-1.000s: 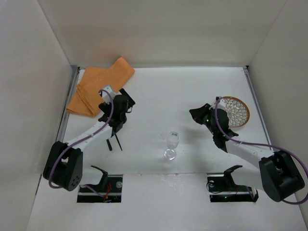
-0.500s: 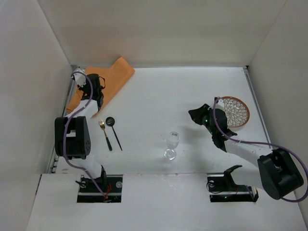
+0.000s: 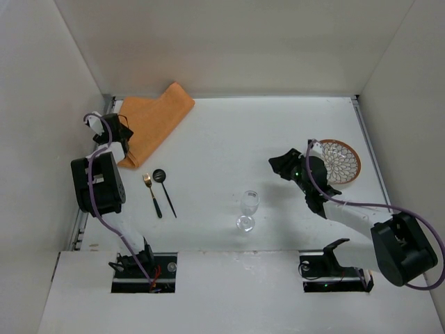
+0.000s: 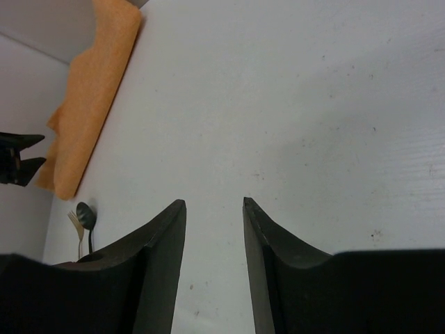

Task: Set the dinner table for one person

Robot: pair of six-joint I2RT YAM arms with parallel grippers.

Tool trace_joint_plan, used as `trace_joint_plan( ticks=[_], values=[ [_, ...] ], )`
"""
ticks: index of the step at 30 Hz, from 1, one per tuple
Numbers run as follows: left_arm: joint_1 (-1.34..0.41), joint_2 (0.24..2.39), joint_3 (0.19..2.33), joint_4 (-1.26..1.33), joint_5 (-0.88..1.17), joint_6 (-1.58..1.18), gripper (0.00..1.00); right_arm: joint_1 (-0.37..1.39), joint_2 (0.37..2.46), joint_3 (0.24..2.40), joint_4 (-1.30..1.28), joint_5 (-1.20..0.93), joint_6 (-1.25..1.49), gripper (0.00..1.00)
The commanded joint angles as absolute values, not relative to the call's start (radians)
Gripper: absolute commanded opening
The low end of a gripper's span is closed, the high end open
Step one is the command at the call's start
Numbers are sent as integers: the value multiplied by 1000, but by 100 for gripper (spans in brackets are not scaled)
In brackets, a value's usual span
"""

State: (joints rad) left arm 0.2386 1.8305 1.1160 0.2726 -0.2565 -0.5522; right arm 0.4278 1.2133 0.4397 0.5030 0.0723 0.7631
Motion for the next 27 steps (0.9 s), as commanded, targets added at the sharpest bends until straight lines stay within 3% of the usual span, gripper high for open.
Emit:
trace_joint_plan(
  ticks=[1, 7, 12, 15, 27],
  values=[
    [249, 1870, 1163, 276, -160, -558, 55, 438, 1229, 489, 542, 49, 753, 45],
    [246, 1950, 1172, 273, -152, -580, 52, 441, 1232, 485, 557, 40, 755, 46],
    [210, 2000, 1221, 278, -137, -615, 26, 441, 1244, 483, 560, 41, 753, 46],
    [142, 2025, 1291, 265, -114, -612, 17, 441, 1250, 486, 561, 54, 752, 46],
    [-204, 2187, 1612, 235, -22, -588, 9, 439, 1238, 479, 563, 63, 749, 47]
  ],
)
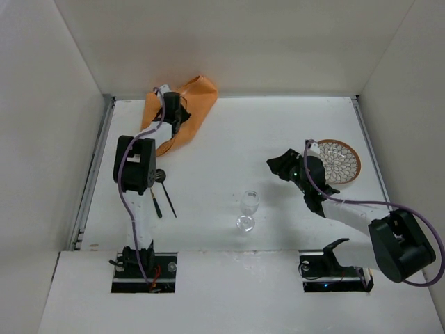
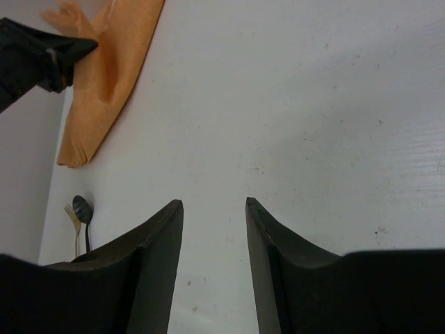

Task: Set the dinner table for one person

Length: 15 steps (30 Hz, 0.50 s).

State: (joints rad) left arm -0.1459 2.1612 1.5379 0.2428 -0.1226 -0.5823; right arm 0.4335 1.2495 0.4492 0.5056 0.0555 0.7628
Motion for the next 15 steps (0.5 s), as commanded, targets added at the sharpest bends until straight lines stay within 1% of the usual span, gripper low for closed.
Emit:
trace_joint_plan(
  ticks=[1, 7, 11, 15],
  values=[
    [-232, 2197, 1626, 235, -15, -586, 9, 441, 1232, 476, 563, 66, 749, 47],
    [-370, 2227, 1658, 261, 14, -572, 8, 432, 1216, 463, 571, 80, 746, 48],
    [-461, 2206, 1583, 339, 51, -549, 8, 420, 1184, 446, 574, 84, 752, 50],
    [-547, 2177, 1488, 431, 100, -506, 8, 409, 1149, 423, 583, 112, 764, 51]
  ],
)
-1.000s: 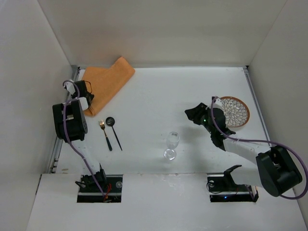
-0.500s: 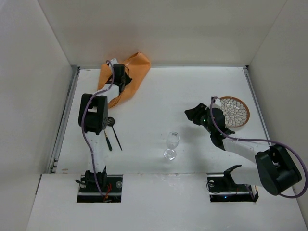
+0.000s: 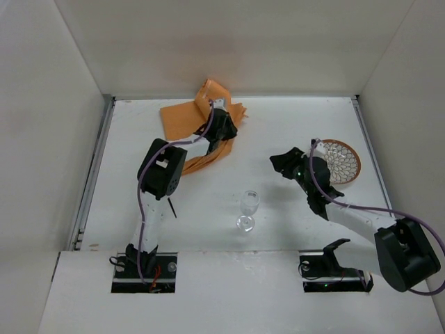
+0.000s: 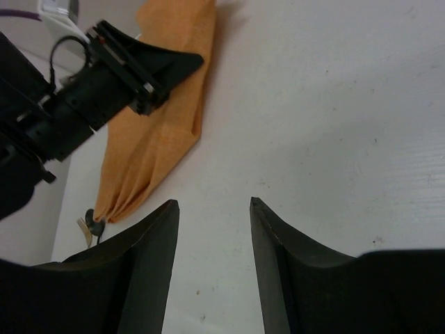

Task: Set the dinner table for one person

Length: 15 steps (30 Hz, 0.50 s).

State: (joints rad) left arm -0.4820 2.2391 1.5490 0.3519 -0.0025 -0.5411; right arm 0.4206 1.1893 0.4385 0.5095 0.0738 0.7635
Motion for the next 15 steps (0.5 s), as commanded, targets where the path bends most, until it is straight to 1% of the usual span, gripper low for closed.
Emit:
trace_joint_plan(
  ticks=[1, 6, 11, 13, 15],
  values=[
    [-561, 2172, 1471, 443, 112, -499, 8, 406, 1138, 417, 583, 118, 767, 52],
    [-599, 2160, 1376, 549, 267, -459, 8, 387, 1121, 397, 607, 129, 775, 67],
    [-599, 2125, 1306, 638, 510, -476, 10, 375, 1196, 414, 629, 95, 778, 79],
    [-601, 2094, 1264, 684, 584, -501, 12, 372, 1247, 419, 640, 104, 801, 84],
    [-601, 2060, 1217, 748, 655, -529, 17, 358, 1316, 434, 656, 98, 843, 89]
  ],
)
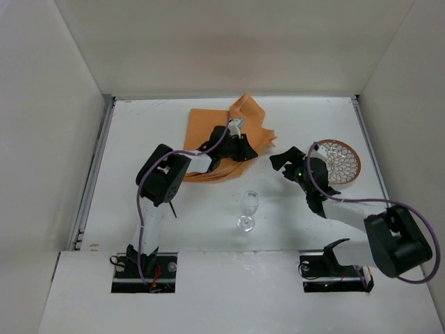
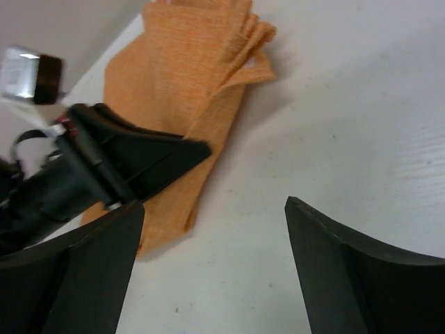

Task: Set the dinner table for one person

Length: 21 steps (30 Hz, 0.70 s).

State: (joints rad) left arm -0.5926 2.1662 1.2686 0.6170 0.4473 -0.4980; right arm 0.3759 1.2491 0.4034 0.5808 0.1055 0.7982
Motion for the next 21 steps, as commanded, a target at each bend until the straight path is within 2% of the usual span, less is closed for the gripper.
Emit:
trace_joint_plan(
  ticks=[1, 5, 11, 17, 21],
  values=[
    [-601, 2046, 1194, 779, 678, -547, 20, 351, 1354, 449, 663, 85, 854, 90],
    [-585, 2031, 1149, 828, 776, -612, 34, 347, 1474, 520, 683, 3, 877, 92],
    [-582, 2008, 1072, 914, 813, -652, 34, 361, 1575, 604, 680, 40, 897, 92],
    [-487, 1890, 982, 965, 726, -696, 44, 360, 1707, 678, 638, 64, 959, 89],
    [-418, 1829, 960, 939, 533, -735, 53, 361, 1772, 736, 612, 54, 997, 88]
  ],
)
